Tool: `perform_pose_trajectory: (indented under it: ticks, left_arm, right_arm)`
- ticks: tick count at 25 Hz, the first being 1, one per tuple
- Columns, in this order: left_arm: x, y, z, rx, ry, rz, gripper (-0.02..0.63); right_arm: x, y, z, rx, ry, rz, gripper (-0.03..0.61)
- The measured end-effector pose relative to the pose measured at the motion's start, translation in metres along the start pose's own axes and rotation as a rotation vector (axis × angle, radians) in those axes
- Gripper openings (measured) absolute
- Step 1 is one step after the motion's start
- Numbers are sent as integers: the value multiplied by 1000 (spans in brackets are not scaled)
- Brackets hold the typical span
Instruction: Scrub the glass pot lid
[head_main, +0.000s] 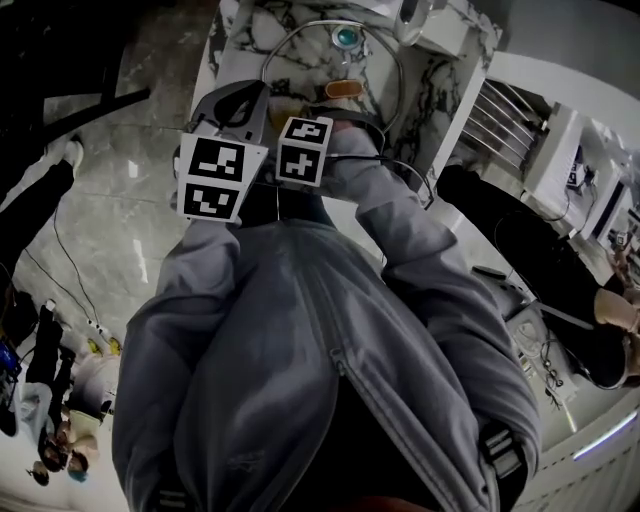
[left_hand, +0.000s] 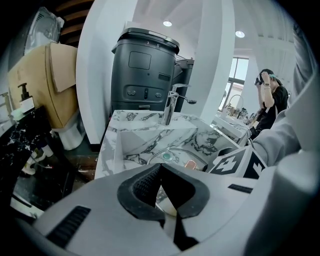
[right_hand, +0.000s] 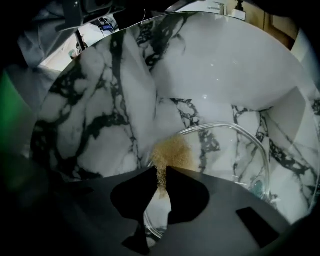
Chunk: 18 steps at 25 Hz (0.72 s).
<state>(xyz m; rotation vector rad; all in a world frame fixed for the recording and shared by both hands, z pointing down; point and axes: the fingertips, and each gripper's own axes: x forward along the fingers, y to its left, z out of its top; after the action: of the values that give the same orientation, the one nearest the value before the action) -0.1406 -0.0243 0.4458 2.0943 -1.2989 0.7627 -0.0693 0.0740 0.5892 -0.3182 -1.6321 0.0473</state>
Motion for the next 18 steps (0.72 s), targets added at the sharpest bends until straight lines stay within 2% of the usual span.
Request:
perform_pose_trajectory:
  ticks: [4,8,12,18]
  left_arm:
    - [3,-10,-2,12,10,-18,17]
    - [10,-20,1,26,19,-42,17]
    - [18,-28,8,44,27,-64,17]
    - [39,-43,20,57,33,-108,17]
  right_arm:
    - [-9,17,-7,71,-44,89,60]
    - [-36,16,-14,117,-104,103,60]
    - [-73,-4,-22,173,-188,44,60]
    - [-122,-63,-48,277,-280,-125,60]
